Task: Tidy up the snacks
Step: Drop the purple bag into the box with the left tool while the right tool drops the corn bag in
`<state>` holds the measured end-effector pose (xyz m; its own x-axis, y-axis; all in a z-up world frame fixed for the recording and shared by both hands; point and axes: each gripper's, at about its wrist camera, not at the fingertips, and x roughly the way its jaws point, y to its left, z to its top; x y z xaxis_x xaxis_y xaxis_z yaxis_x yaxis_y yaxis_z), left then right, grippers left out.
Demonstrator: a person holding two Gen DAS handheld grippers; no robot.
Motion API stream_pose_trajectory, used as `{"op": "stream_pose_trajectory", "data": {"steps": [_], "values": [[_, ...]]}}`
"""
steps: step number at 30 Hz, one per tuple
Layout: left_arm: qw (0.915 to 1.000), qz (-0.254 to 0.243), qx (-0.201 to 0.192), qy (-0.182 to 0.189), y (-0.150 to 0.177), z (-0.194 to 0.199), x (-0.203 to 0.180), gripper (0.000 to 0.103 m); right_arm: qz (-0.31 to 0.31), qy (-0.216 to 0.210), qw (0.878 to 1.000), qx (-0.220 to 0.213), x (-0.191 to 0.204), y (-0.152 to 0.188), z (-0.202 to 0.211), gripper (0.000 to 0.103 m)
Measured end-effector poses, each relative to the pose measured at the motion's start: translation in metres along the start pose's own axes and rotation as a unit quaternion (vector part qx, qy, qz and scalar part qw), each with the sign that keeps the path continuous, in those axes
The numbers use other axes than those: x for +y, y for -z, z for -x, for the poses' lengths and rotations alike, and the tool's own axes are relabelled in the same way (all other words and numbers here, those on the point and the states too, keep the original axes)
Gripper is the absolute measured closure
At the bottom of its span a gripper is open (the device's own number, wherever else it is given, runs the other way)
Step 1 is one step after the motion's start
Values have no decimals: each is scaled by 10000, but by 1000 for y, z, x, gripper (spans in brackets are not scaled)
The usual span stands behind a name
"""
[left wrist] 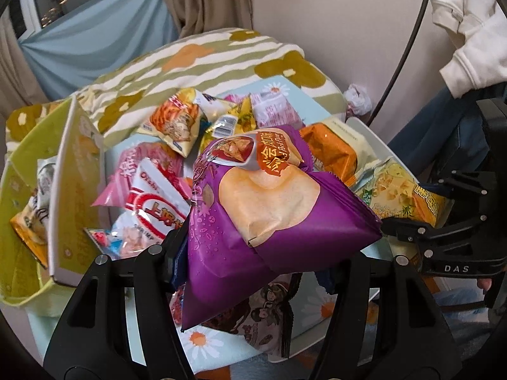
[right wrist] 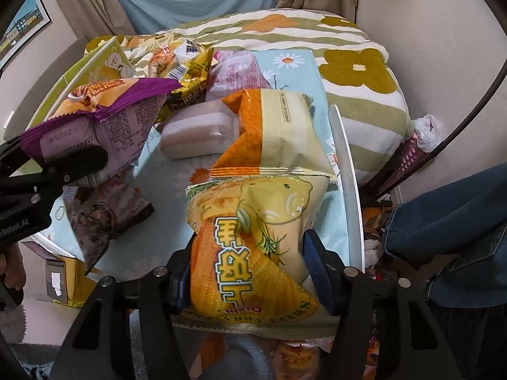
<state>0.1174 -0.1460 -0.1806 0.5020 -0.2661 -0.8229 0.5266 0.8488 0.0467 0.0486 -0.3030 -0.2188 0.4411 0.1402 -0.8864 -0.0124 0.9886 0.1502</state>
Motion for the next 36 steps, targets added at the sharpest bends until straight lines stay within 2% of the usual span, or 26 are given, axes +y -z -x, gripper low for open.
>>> {"op": "stream_pose_trajectory", "data": {"steps": [5,11,16,22,26,29,36], "values": [[9994,303,-163,-54,-8,20,12,42,116,-66,9997,-209,11,-9,21,46],[9955,826,-375,-262,-17,45,44,42,326,-232,9979,-513,30,-39,38,46],[9889,1124,-704,-665,-25,79,78,42,666,-557,9930,-795,64,-70,51,46],[9780,1499,-933,-1113,-24,115,144,42,981,-809,9862,-1059,117,-107,59,46],[9715,1752,-878,-1331,-17,123,188,42,1016,-1045,9832,-1100,155,-134,59,46],[9659,1890,-742,-1606,-6,124,218,42,1149,-1008,9813,-1171,183,-152,59,46],[9613,2103,-342,-1744,14,104,274,41,1388,-1270,9751,-1176,245,-191,44,46]]}}
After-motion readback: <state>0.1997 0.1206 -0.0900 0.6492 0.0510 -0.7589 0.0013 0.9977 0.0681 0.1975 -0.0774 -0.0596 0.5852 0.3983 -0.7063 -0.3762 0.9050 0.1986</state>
